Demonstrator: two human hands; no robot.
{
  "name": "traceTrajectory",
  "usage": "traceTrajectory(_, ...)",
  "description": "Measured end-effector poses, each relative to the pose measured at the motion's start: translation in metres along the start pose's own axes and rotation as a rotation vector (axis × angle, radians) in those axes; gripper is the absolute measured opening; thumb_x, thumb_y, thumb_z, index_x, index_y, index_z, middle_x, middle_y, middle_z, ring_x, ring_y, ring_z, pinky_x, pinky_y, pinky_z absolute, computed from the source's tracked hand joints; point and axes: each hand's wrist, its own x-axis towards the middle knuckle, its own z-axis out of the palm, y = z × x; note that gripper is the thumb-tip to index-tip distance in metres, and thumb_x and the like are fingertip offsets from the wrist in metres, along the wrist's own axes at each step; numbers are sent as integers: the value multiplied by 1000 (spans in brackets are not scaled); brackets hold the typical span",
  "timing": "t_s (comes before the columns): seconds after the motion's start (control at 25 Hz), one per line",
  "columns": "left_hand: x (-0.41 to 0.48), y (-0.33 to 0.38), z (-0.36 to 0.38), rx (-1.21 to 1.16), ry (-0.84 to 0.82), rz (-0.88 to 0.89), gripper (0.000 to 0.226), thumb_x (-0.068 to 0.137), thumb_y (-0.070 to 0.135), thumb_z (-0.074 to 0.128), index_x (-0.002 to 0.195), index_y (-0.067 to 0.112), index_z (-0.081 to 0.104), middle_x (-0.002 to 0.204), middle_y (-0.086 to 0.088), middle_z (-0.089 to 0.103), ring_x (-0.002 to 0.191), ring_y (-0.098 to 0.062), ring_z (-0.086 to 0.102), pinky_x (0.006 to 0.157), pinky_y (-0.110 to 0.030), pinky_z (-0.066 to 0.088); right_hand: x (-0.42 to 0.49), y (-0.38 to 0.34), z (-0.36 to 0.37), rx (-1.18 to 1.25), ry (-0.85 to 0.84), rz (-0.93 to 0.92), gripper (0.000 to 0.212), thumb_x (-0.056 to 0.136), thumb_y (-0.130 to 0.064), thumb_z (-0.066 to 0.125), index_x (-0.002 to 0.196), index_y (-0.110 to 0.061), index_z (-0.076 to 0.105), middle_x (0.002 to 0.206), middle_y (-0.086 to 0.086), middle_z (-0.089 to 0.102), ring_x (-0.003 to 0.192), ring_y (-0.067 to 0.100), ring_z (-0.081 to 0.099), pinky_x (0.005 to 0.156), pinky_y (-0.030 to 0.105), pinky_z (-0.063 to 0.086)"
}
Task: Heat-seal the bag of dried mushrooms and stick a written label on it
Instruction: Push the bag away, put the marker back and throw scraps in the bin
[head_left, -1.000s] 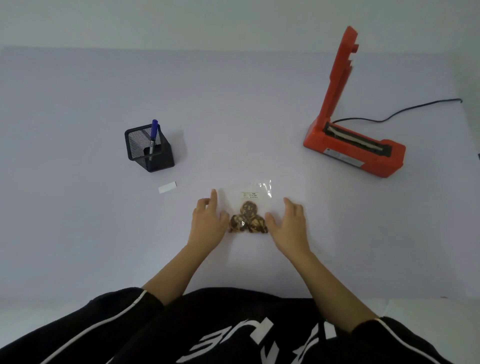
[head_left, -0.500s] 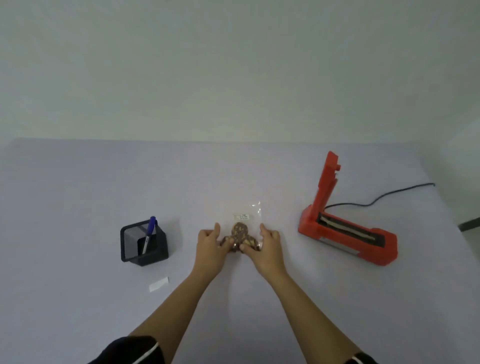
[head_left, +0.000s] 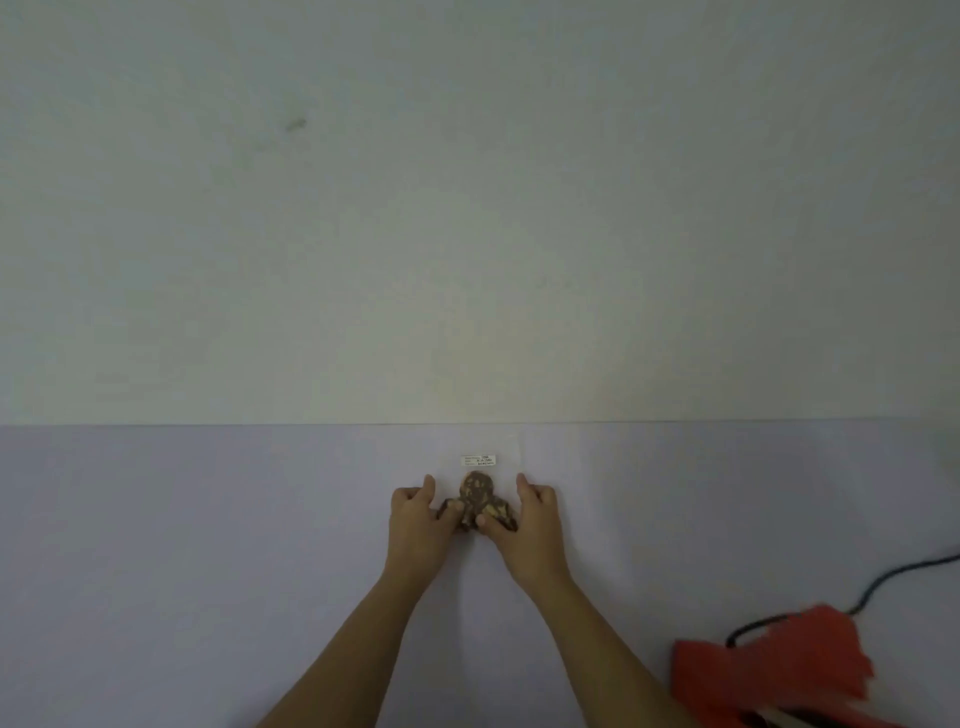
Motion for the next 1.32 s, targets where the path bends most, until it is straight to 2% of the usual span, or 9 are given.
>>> traceTrajectory(0.28, 37, -2, 17, 103, 51, 30, 56, 93, 21, 51, 143, 4, 30, 132, -14, 36, 102, -15, 43, 87, -18, 32, 36, 12, 9, -103, 36, -23, 78, 83, -33, 67, 144, -7, 26, 142, 10, 31, 134, 23, 29, 108, 30, 30)
traceTrajectory(0.36, 33, -2, 18, 166, 72, 48, 54, 94, 23, 50, 142, 5, 32, 134, -17, 36, 108, -24, 43, 89, -22, 33, 33, 12, 6, -153, 35, -32, 79, 82, -37, 66, 143, -7, 27, 143, 11, 31, 134, 25, 28, 108, 32, 30)
traceTrajectory(0.52, 6, 8, 5, 310, 85, 8, 60, 95, 35, 45, 145, 10, 24, 146, -21, 22, 131, -40, 24, 107, -43, 24, 9, -6, -7, -225, -5, -42, 74, 87, -36, 59, 144, -4, 24, 147, 15, 27, 136, 29, 26, 110, 35, 28)
traceTrajectory(0.68, -59, 18, -20, 357, 182, 117, 56, 97, 25, 43, 145, 5, 22, 146, -24, 22, 129, -40, 25, 107, -44, 22, -37, -15, -12, -324, -23, -117, 63, 92, -28, 52, 143, -3, 24, 145, 17, 30, 134, 31, 29, 109, 37, 28)
traceTrajectory(0.8, -130, -3, -47, 423, 288, 189, 57, 96, 23, 44, 145, 3, 22, 148, -24, 20, 127, -39, 26, 104, -44, 29, -94, -11, 5, -393, -81, -150, 60, 94, -29, 47, 143, -3, 24, 147, 17, 28, 134, 31, 29, 109, 39, 29)
traceTrajectory(0.92, -186, -46, -82, 614, 377, 63, 69, 93, 38, 48, 147, 9, 15, 153, -22, 10, 136, -40, 16, 107, -48, 29, -146, -3, 30, -456, -153, -183, 61, 96, -31, 43, 144, -3, 20, 152, 15, 22, 138, 30, 24, 112, 41, 25)
traceTrajectory(1.04, -210, -84, -105, 592, 333, -191, 90, 78, 56, 60, 146, 21, 11, 154, -20, -2, 136, -47, 12, 107, -56, 26, -180, 8, 53, -533, -230, -208, 60, 98, -31, 38, 146, -2, 15, 156, 15, 14, 143, 28, 15, 115, 38, 18)
traceTrajectory(1.2, -209, -102, -110, 444, 326, -248, 79, 75, 35, 66, 141, 22, 24, 149, -20, 12, 121, -44, 31, 94, -53, 43, -199, 16, 67, -633, -295, -229, 61, 99, -31, 34, 147, -2, 10, 157, 15, 5, 145, 26, 8, 117, 37, 14)
traceTrajectory(1.32, -189, -87, -107, 397, 409, -171, 66, 75, 28, 65, 132, 14, 35, 138, -22, 26, 115, -41, 34, 88, -48, 43, -184, 14, 59, -666, -230, -233, 61, 99, -32, 32, 147, -3, 8, 158, 13, 2, 146, 25, 5, 118, 38, 13)
